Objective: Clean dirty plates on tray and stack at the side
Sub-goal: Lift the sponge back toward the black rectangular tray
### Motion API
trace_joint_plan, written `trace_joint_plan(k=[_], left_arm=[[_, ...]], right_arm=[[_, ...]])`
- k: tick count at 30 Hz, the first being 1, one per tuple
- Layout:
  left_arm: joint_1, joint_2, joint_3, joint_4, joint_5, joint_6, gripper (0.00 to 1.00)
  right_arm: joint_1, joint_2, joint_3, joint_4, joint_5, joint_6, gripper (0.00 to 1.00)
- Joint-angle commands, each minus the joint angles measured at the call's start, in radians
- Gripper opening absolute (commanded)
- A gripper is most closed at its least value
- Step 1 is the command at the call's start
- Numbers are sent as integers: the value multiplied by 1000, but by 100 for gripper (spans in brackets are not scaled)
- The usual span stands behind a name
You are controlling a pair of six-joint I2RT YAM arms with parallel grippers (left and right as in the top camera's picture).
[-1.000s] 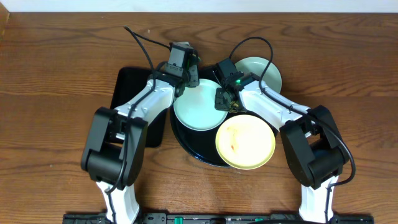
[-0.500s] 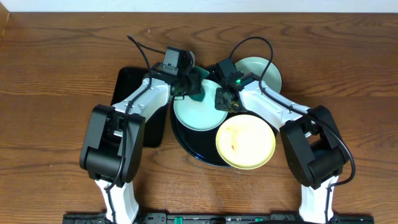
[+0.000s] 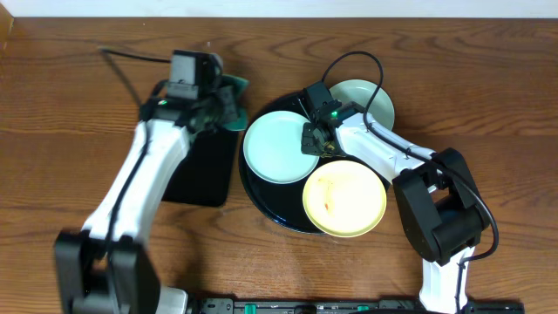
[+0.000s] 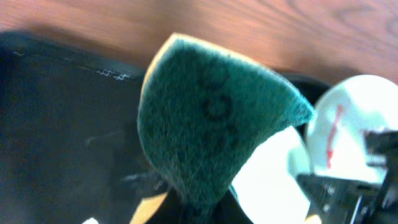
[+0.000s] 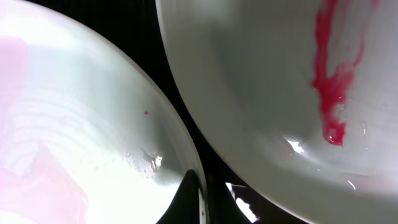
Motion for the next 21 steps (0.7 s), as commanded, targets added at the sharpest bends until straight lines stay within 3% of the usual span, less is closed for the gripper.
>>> trace_joint_plan(k=[1, 7, 12, 16, 21], left_arm=[[27, -59, -2, -85, -105, 41, 8], [77, -60, -2, -266, -106, 45, 8], [113, -60, -2, -293, -106, 48, 8], [127, -60, -2, -288, -106, 48, 7], [127, -60, -2, -281, -106, 48, 7]], right_arm=[[16, 27, 1, 7, -77, 20, 1], [16, 26, 2, 8, -249, -57, 1], [6, -11, 4, 2, -361, -107, 1], [-2, -90, 4, -7, -346, -132, 1], [0, -214, 4, -48, -188, -133, 1]])
